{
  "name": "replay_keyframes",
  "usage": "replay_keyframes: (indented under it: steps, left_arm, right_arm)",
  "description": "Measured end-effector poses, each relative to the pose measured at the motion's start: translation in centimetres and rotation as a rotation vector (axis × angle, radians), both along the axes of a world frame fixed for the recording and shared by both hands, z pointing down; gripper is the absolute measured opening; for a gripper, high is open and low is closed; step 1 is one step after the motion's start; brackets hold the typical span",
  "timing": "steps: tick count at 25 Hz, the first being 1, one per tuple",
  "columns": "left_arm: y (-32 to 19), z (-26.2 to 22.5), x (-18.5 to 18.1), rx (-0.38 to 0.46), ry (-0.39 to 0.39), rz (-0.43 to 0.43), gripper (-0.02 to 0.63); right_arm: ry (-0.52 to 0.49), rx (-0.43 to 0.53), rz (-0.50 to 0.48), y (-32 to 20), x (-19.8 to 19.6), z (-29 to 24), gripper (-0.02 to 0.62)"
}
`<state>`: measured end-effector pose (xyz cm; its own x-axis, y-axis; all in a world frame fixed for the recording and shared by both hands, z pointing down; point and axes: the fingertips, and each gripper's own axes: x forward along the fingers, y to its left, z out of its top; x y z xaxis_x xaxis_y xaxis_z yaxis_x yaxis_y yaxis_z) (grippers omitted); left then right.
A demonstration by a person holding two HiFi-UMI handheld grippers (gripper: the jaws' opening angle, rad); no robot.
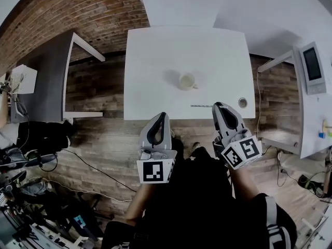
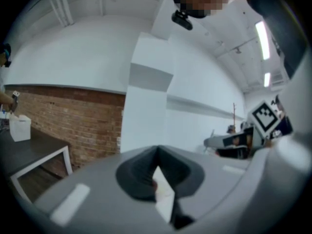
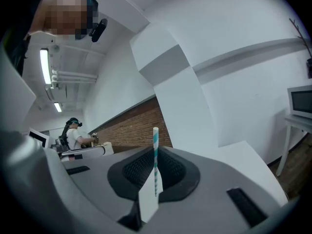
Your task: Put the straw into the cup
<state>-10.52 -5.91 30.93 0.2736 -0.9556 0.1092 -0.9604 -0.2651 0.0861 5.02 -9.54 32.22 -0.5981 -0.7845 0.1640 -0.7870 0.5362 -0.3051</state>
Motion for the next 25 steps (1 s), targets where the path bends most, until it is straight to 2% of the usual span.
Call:
replay_keyframes:
  steps: [4,10,18,25]
  left_arm:
    - [-2.4,1.1,-1.1,-0.02,-0.023,0.056,0.005]
    - [-5.7,1.3,-1.7,-0.039,0.038,0.081,0.004]
    - [-10.2,3.7,-1.1,-0.042,-0.035,0.089,0.005]
    - [-13.3,6.5,0.1,-0.084,-0.025,0.086,0.005]
  right_arm:
    - [-0.001,-0.004,0.05,-1.8,-0.8,0.6,0.023]
    - [0.008,-0.036,0.069,-4.7,-1.6,1.9,0.023]
    - [0.017,-0.081,0.054,-9.3,-1.7,6.2,0.023]
    - [0.035,-0.156,0.054,-12.4,-0.9,10.1,0.023]
